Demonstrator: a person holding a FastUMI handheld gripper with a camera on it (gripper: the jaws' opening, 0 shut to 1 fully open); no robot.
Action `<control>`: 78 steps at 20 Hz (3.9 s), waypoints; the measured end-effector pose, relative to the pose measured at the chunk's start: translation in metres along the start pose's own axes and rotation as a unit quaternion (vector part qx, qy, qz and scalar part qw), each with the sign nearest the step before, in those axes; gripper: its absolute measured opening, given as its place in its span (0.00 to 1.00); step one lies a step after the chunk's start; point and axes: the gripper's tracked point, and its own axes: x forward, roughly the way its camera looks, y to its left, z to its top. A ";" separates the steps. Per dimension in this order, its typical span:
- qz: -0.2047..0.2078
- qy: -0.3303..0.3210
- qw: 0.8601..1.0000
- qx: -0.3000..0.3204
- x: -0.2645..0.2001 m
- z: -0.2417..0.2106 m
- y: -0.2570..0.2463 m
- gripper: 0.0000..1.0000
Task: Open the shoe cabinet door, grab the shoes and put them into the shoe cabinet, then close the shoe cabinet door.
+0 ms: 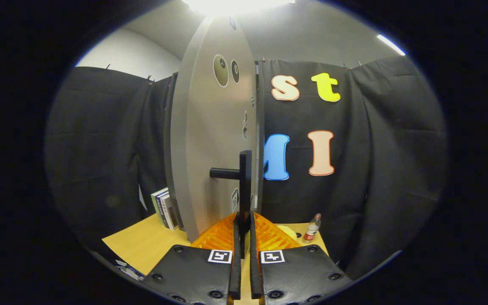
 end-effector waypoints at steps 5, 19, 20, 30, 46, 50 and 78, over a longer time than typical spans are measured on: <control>0.072 0.013 0.995 0.069 -0.006 -0.006 0.036 0.10; -0.031 0.050 0.996 0.069 -0.058 -0.021 0.012 0.34; -0.040 0.049 0.996 0.062 -0.070 -0.023 0.016 0.43; -0.052 0.047 0.997 0.039 -0.129 -0.079 0.142 0.88; 0.026 0.262 0.965 -0.025 0.046 -0.332 0.229 0.89; 0.003 0.300 0.954 -0.023 0.086 -0.383 0.212 0.89; -0.011 0.415 0.910 0.025 0.111 -0.452 0.194 0.02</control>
